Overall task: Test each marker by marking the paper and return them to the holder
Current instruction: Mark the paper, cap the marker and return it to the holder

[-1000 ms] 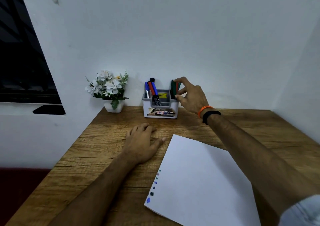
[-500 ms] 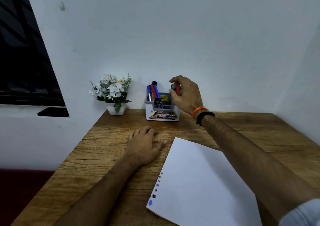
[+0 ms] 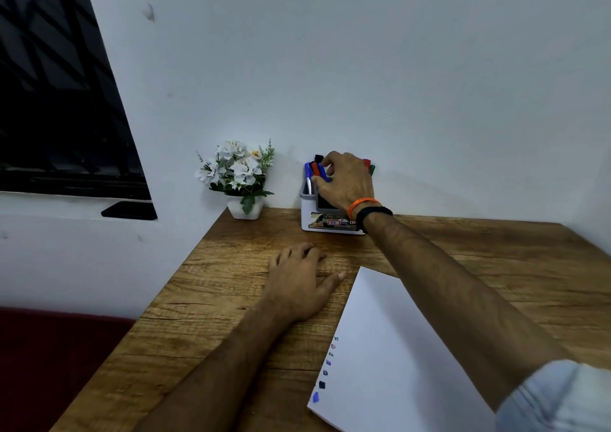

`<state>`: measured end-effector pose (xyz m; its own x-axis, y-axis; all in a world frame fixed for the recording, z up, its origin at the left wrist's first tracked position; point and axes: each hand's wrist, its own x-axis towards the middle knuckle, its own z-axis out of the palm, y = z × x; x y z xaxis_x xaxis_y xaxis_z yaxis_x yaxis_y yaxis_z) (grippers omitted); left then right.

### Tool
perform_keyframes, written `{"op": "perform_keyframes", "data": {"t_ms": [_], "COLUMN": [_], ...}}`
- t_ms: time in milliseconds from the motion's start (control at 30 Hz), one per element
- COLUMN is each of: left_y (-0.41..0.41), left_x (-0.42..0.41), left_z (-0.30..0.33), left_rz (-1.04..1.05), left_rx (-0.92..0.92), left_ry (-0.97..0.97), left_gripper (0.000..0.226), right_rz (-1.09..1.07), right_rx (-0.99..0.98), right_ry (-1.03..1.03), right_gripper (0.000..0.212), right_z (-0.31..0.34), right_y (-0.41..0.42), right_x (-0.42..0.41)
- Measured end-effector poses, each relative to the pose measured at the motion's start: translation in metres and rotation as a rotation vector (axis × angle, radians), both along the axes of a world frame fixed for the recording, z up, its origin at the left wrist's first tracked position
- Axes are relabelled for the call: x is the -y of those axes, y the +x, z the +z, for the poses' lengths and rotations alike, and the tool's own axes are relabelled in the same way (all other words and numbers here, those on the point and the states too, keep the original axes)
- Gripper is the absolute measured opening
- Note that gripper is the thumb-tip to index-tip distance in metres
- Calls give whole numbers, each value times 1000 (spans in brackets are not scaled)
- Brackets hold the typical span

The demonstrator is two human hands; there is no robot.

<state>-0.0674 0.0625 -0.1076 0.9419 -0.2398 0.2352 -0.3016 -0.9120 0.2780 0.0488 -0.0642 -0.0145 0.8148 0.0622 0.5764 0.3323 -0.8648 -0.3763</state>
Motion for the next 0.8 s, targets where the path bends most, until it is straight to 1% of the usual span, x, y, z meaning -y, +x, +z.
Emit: {"op": "perform_keyframes", "data": {"t_ms": [133, 267, 400, 500, 600, 700, 767, 800], "left_y": [0, 1, 2, 3, 1, -1, -2, -3], "left_x": [0, 0, 0, 0, 0, 0, 0, 1], "left_z": [0, -1, -2, -2, 0, 3, 4, 4], "left_rz": [2, -3, -4, -2, 1, -1, 0, 0], "left_rx": [0, 12, 18, 6, 1, -7, -12, -10], "left_ry": [8, -1, 1, 7, 16, 21, 16, 15], "left_gripper": [62, 62, 63, 63, 63, 62, 63, 63], "right_rz": [0, -12, 27, 45, 60, 51, 43, 33], "right_rx": [31, 15, 39, 50, 21, 10, 0, -18], "right_ry": [-44, -58, 35, 57, 83, 190, 263, 248], "right_gripper": [48, 34, 30, 35, 36, 38, 32, 28], "right_z": [4, 8, 7, 5, 3, 4, 8, 11], "right_y": [2, 1, -3, -10, -18, -27, -30, -29], "right_x": [-4, -6, -5, -3, 1, 6, 10, 13]}}
